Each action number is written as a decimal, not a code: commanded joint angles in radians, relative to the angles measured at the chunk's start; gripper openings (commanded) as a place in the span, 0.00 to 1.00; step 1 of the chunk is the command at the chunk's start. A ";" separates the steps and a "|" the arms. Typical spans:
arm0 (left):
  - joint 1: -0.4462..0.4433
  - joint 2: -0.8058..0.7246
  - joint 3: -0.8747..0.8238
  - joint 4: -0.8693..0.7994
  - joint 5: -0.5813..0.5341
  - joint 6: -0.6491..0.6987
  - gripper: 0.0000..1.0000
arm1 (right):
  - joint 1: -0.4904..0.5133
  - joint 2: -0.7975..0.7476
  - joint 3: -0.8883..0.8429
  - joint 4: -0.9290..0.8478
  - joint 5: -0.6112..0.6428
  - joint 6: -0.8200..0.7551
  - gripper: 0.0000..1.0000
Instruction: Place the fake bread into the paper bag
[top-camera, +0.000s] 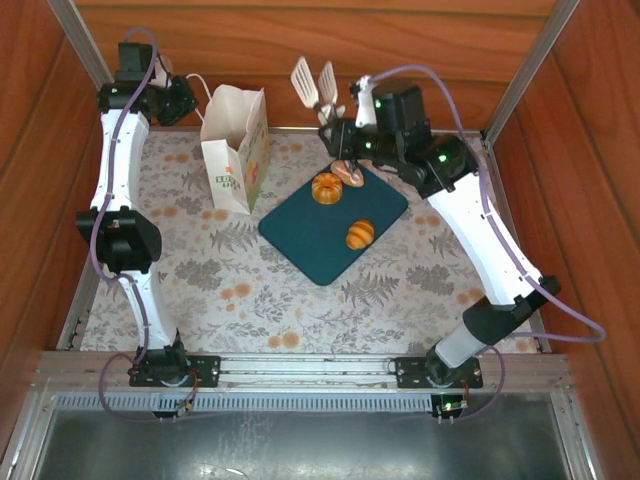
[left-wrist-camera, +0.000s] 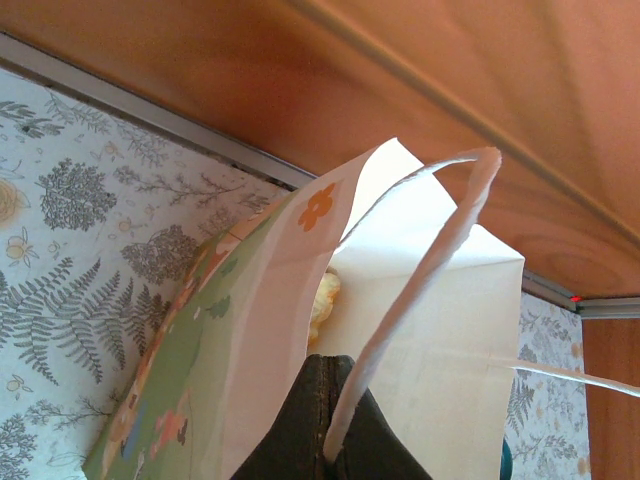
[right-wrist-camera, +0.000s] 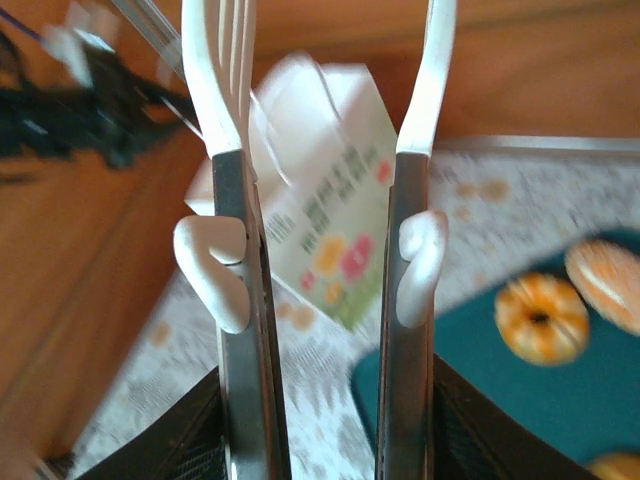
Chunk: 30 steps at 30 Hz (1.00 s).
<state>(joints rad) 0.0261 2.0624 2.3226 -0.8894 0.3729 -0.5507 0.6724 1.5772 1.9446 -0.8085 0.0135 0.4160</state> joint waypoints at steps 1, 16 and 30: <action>0.010 -0.010 0.022 0.008 0.013 -0.004 0.00 | 0.000 -0.032 -0.135 0.009 0.070 0.000 0.46; 0.009 -0.003 0.029 0.007 0.022 -0.008 0.00 | -0.001 0.065 -0.391 -0.055 0.128 -0.049 0.48; 0.009 -0.005 0.031 0.007 0.017 -0.006 0.00 | -0.040 0.233 -0.311 -0.090 0.094 -0.070 0.55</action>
<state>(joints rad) 0.0261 2.0624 2.3234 -0.8894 0.3737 -0.5514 0.6460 1.8122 1.5967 -0.8902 0.1177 0.3576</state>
